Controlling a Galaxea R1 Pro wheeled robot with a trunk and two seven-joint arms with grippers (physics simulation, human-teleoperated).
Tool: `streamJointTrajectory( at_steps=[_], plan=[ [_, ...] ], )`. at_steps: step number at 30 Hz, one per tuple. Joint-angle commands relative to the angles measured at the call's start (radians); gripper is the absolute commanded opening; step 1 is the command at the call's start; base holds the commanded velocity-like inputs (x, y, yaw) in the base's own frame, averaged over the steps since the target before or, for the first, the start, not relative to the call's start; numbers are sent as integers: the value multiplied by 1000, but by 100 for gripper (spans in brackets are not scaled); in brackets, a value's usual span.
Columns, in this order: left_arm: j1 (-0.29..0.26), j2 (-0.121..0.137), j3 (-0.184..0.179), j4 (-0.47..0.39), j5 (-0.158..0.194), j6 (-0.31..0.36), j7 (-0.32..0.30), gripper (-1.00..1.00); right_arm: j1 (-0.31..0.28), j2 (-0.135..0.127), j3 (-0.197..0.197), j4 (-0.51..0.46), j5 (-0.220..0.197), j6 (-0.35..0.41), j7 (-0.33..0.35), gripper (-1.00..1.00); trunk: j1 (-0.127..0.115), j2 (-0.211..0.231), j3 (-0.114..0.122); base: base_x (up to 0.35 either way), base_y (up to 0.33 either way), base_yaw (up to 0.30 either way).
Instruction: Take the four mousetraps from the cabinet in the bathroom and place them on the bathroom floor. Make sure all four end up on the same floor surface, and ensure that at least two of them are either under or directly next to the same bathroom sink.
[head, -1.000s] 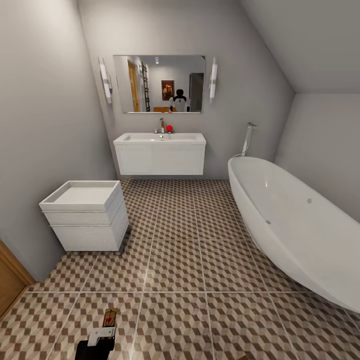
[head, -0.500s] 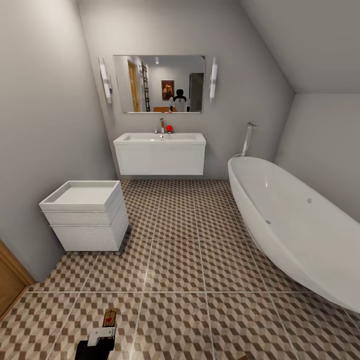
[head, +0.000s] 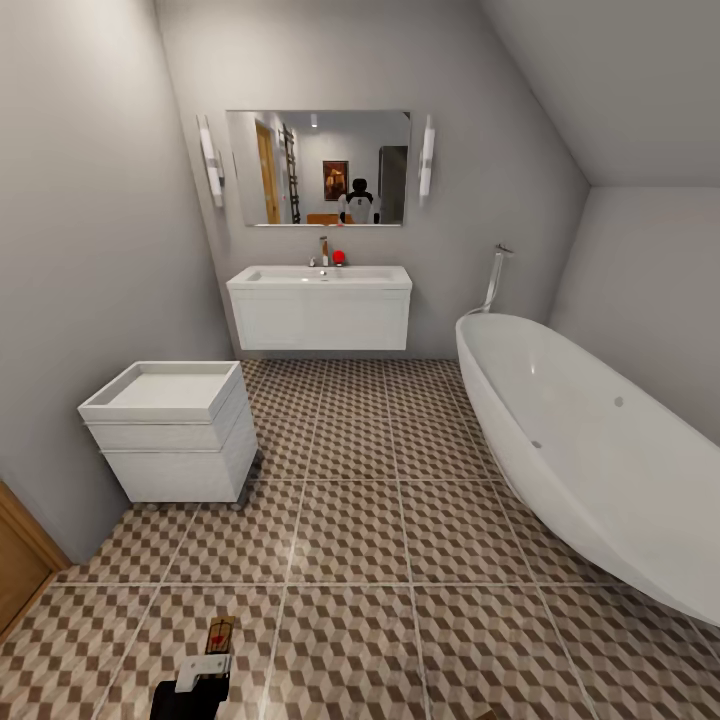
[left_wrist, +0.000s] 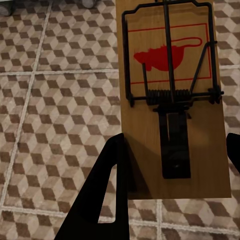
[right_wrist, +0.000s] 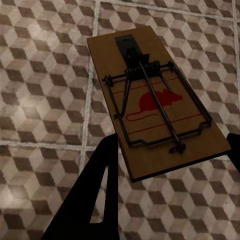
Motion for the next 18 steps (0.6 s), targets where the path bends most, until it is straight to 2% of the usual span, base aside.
streamJointTrajectory(
  at_steps=[1, 18],
  plan=[
    [-1, -1, -5, 2, -6, -3, 8, -100, -1, 0, 8, 1, 3, -1, -9, -100, 0, 0, -1, 0, 0, 0],
    [-1, -1, -5, 2, -6, -3, 8, -100, -1, 0, 8, 1, 3, -1, -9, -100, 0, 0, -1, 0, 0, 0]
  ],
)
